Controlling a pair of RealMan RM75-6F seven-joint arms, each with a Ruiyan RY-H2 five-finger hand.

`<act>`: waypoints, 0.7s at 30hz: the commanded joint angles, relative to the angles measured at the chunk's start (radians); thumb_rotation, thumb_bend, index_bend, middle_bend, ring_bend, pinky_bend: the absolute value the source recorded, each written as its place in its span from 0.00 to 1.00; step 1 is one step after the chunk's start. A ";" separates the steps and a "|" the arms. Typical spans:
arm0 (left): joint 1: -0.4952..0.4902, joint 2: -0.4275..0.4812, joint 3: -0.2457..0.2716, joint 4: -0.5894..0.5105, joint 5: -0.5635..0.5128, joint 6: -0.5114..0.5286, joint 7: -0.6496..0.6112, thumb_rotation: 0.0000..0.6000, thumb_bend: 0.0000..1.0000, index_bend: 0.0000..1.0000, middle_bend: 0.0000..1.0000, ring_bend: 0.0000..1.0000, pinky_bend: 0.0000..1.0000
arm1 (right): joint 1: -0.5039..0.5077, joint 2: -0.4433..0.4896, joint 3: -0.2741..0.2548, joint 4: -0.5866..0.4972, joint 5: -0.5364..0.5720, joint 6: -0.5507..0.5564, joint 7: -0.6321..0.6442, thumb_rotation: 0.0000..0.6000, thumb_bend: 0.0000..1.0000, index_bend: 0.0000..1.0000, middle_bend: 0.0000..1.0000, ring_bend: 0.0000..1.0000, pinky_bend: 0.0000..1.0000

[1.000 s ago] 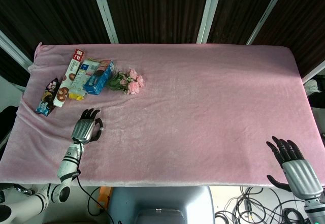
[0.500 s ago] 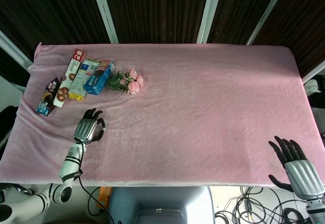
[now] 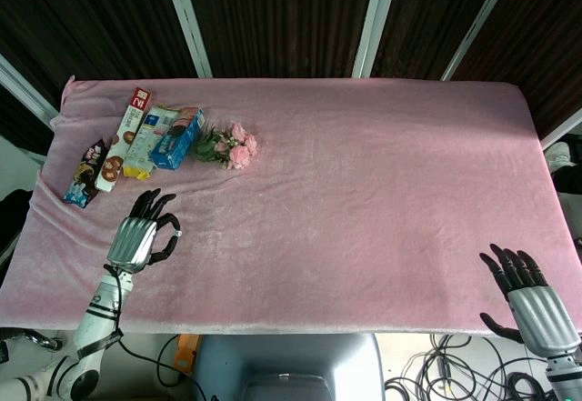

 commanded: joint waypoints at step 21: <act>0.097 0.129 0.090 -0.171 0.063 0.054 0.096 1.00 0.41 0.12 0.07 0.00 0.07 | 0.003 -0.004 -0.003 -0.003 -0.010 -0.001 -0.007 1.00 0.34 0.00 0.00 0.00 0.00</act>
